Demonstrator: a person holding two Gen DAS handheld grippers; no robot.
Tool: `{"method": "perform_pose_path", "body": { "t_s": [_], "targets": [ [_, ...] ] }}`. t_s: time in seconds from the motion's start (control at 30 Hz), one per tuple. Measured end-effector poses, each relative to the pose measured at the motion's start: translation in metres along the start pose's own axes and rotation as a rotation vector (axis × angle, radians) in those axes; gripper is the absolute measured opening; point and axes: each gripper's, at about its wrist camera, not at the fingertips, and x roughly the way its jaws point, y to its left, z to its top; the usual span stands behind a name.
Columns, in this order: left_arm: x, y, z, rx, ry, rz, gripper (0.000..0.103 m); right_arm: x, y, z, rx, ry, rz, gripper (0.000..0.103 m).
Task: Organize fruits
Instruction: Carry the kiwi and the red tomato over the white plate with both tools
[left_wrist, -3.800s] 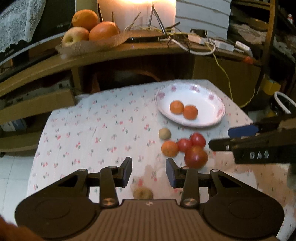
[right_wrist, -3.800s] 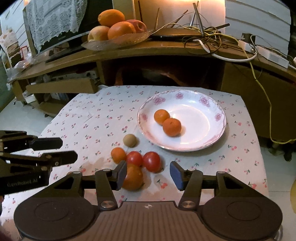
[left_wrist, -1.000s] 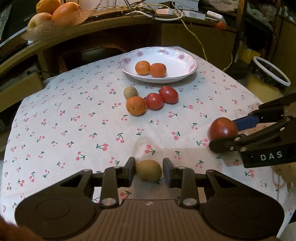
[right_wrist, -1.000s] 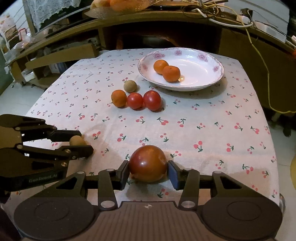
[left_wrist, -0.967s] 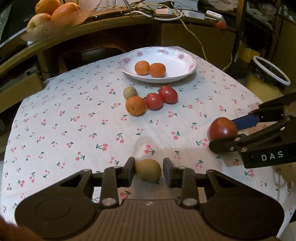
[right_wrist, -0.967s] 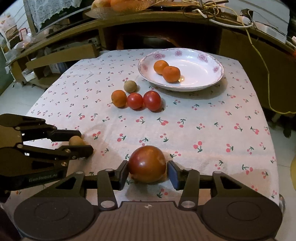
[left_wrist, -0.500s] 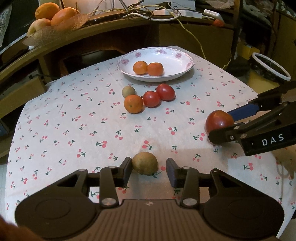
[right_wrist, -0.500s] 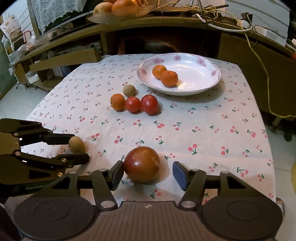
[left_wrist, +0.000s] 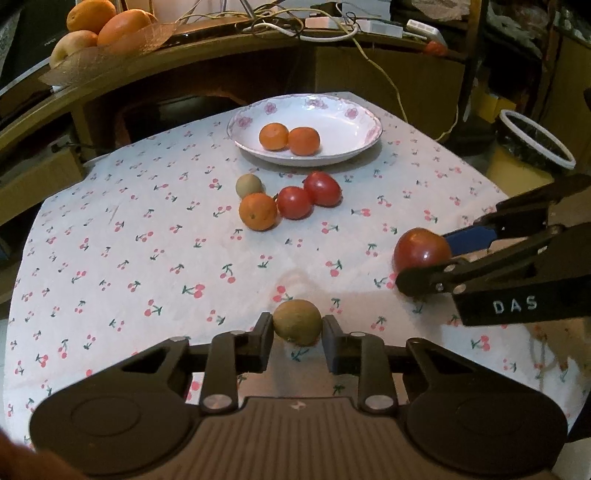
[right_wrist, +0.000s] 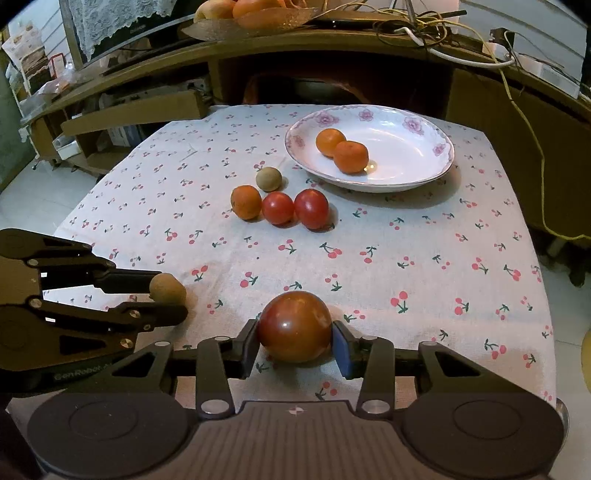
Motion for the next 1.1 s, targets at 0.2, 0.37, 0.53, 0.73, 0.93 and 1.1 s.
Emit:
{"method": "perform_pose_path", "body": {
  "t_s": [0.2,0.37,0.53,0.73,0.93,1.1],
  "targets": [
    [-0.001,-0.001,0.012,-0.007,-0.023,0.002,0.034,-0.006,-0.003,0.004,0.012,-0.021,0.003,0.042],
    [-0.001,-0.004,0.023,-0.015,-0.039,-0.007,0.034,-0.010,-0.007,0.010,0.032,-0.039,0.006,0.042],
    [-0.002,-0.009,0.038,-0.011,-0.071,-0.012,0.034,-0.014,-0.008,0.020,0.040,-0.068,0.006,0.042],
    [-0.001,-0.009,0.050,-0.021,-0.087,-0.012,0.034,-0.018,-0.018,0.028,0.067,-0.092,-0.008,0.042],
    [0.001,-0.009,0.057,-0.027,-0.095,-0.017,0.034,-0.019,-0.023,0.033,0.079,-0.104,-0.015,0.042],
    [0.001,-0.008,0.061,-0.034,-0.102,-0.020,0.034,-0.017,-0.025,0.035,0.083,-0.101,-0.015,0.042]
  ]
}}
